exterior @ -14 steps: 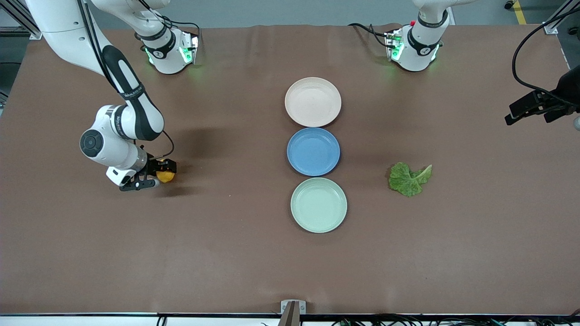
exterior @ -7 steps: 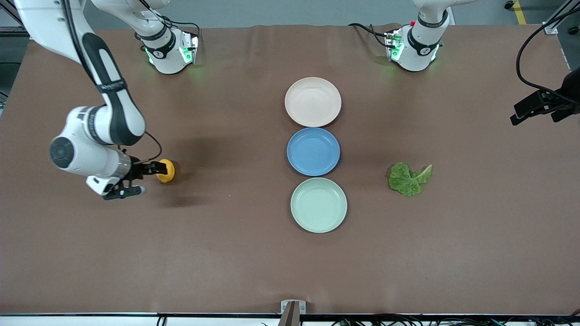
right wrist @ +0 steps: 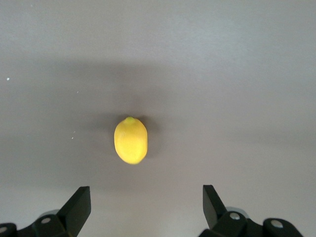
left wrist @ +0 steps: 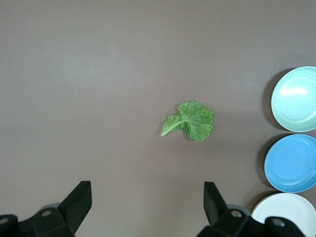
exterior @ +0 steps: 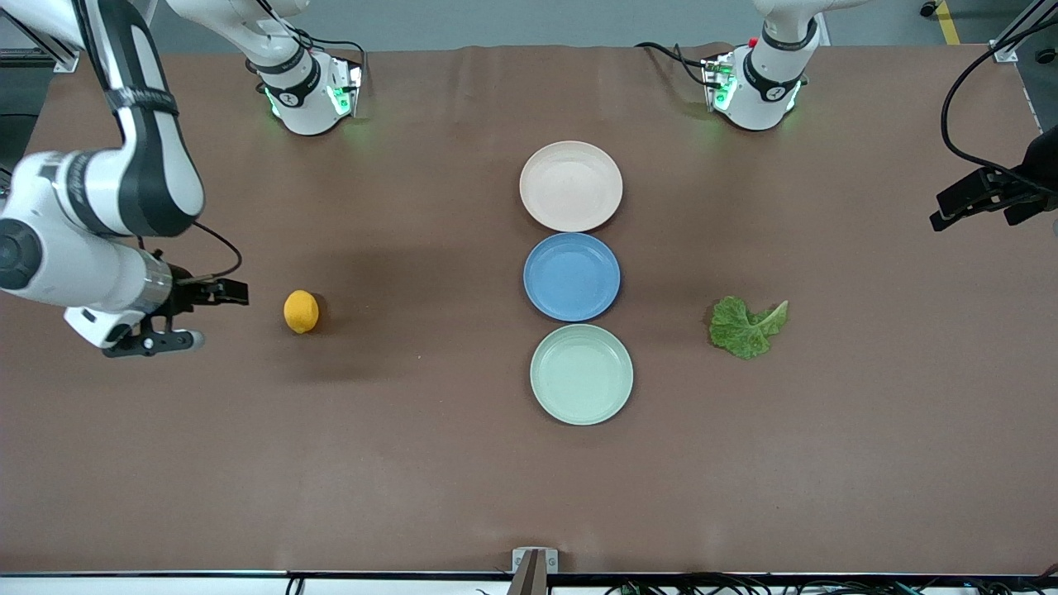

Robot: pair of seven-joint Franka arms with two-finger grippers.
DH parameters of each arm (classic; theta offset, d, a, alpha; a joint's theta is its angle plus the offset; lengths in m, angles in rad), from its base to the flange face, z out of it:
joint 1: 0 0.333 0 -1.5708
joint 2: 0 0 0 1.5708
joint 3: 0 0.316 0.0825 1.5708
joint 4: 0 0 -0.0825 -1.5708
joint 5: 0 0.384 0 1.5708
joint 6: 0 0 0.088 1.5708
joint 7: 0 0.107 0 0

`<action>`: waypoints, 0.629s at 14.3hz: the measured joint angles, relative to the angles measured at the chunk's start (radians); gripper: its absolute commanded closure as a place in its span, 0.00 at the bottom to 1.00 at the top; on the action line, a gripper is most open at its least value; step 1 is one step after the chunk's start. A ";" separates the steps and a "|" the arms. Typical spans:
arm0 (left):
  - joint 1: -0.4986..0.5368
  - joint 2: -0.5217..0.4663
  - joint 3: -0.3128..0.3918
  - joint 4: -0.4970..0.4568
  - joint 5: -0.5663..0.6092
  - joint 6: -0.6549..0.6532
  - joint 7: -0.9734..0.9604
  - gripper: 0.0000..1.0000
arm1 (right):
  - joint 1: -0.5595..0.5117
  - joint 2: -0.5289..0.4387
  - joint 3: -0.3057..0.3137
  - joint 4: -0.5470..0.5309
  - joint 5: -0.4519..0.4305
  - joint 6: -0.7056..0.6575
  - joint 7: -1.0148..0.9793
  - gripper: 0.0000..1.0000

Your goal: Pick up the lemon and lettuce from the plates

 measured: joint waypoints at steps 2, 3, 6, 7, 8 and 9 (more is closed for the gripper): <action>-0.005 0.001 0.000 0.003 0.000 0.000 0.000 0.00 | -0.009 -0.036 -0.009 0.029 -0.002 -0.078 0.000 0.00; -0.014 0.001 0.004 0.004 0.000 0.000 0.000 0.00 | -0.014 -0.049 -0.011 0.059 -0.002 -0.128 0.001 0.00; -0.103 0.002 0.083 0.008 0.000 0.000 -0.001 0.00 | -0.020 -0.057 -0.012 0.192 -0.006 -0.257 0.009 0.00; -0.130 0.002 0.110 0.011 0.000 0.000 -0.001 0.00 | -0.022 -0.053 -0.012 0.237 -0.009 -0.289 0.013 0.00; -0.144 0.002 0.125 0.013 0.000 0.000 -0.001 0.00 | -0.025 -0.049 -0.013 0.272 -0.011 -0.309 0.016 0.00; -0.149 0.002 0.130 0.014 0.000 0.000 -0.001 0.00 | -0.032 -0.044 -0.013 0.299 -0.012 -0.314 0.018 0.00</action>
